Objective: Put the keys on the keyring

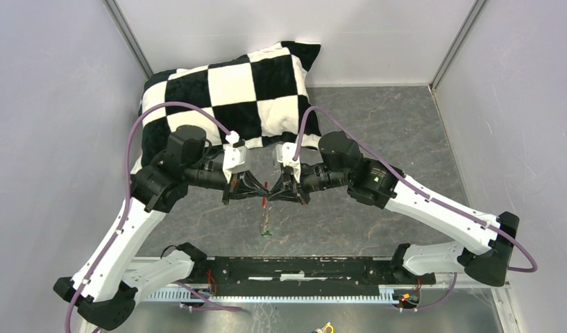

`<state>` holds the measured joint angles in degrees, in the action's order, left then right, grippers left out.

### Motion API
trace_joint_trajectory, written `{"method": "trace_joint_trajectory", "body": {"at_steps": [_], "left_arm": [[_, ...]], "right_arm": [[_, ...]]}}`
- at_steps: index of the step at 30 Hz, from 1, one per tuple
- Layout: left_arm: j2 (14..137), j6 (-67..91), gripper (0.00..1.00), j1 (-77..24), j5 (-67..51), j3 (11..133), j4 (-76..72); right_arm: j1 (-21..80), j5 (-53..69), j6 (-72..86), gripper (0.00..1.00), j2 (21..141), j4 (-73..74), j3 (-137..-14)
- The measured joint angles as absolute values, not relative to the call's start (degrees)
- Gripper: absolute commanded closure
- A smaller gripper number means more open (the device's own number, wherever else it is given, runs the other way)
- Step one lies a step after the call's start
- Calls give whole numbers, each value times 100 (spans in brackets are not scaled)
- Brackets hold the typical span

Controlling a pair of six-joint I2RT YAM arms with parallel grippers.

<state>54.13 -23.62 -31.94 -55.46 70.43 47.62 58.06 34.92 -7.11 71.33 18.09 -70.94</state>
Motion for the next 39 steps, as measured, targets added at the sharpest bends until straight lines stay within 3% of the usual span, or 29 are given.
{"method": "trace_joint_trajectory", "body": {"at_steps": [8,11,15,20,22,30,39], "left_arm": [[5109,-2386,98,-3197,-5625,6991,4486],[5004,-2368,98,-3201,-5778,6989,4296],[4976,-2366,98,-3201,-5953,6989,4246],[4976,-2362,98,-3201,-6084,6991,4202],[4976,-2364,98,-3201,-6110,6991,4193],[4967,-2366,98,-3201,-6084,6858,4246],[5151,-2447,98,-3055,-5116,6552,4160]], "right_arm": [[5808,3509,-556,94,6938,1223,-6829],[5841,3459,-454,73,6698,751,-6554],[5839,3293,-329,69,6484,349,-6361],[5839,3122,-222,77,6228,-8,-6093],[5837,3030,-191,76,6171,-47,-6082],[5749,2274,-276,47,5927,62,-5472],[5063,1398,-281,42,6901,-91,-4525]]}}
